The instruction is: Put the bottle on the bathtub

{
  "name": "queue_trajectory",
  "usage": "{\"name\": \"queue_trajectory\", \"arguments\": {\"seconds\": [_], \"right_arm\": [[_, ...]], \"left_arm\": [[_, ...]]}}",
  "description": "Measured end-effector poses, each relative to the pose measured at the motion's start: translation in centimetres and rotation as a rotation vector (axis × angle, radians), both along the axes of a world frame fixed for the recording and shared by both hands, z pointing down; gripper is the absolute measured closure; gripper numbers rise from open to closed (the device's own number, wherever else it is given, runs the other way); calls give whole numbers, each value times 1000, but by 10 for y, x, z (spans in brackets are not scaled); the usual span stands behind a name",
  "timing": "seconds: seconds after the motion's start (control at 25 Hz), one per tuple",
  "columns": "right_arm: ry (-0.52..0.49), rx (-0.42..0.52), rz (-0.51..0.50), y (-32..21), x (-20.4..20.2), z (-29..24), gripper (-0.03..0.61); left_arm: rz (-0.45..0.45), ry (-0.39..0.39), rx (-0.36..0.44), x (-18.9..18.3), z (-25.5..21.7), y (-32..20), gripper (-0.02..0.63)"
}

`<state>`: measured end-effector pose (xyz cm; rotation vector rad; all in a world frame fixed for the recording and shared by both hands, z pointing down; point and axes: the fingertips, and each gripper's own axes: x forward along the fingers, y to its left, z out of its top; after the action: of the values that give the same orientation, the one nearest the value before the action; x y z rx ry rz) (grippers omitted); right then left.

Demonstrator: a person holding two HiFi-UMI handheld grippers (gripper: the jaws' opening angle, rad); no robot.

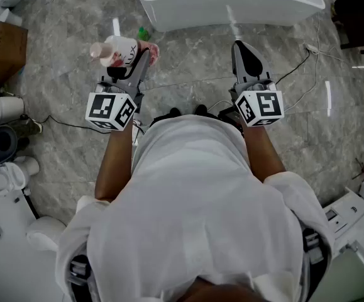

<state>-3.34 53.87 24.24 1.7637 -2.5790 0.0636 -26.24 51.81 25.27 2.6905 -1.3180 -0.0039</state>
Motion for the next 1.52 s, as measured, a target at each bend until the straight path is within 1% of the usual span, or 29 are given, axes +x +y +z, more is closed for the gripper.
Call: {"name": "queue_trajectory", "arguments": {"seconds": [0.12, 0.28, 0.4, 0.56, 0.64, 0.8, 0.92, 1.0, 1.12, 1.28, 1.44, 1.52], "right_arm": [[1, -5, 17, 0, -5, 2, 566], [0, -14, 34, 0, -14, 3, 566], [5, -28, 25, -2, -29, 5, 566], [-9, -52, 7, -2, -42, 8, 565], [-6, -47, 16, -3, -43, 5, 565], [-6, -39, 3, -4, -49, 2, 565], [-7, -48, 6, -5, -48, 1, 565], [-2, -49, 12, -8, -43, 0, 565], [-20, -61, 25, -14, -34, 3, 565], [-62, -80, -13, -30, -34, 18, 565], [-100, -82, -38, -69, -27, 31, 565], [-103, -80, -45, -94, -18, 36, 565]], "left_arm": [[12, 18, -4, -10, 2, 3, 379], [46, 53, 16, -20, 0, 8, 379], [72, 60, 16, -29, -1, 7, 379], [104, 99, 23, -36, -3, 7, 379], [110, 106, 26, -38, -4, 8, 379], [124, 113, 16, -44, 0, 7, 379], [151, 152, 1, -46, 2, 7, 379], [175, 166, 5, -41, 1, 4, 378], [199, 155, 2, -27, 2, -6, 379], [200, 140, -34, -14, 10, -22, 379], [181, 113, -66, -5, 20, -56, 379], [168, 97, -74, 3, 23, -78, 379]]}}
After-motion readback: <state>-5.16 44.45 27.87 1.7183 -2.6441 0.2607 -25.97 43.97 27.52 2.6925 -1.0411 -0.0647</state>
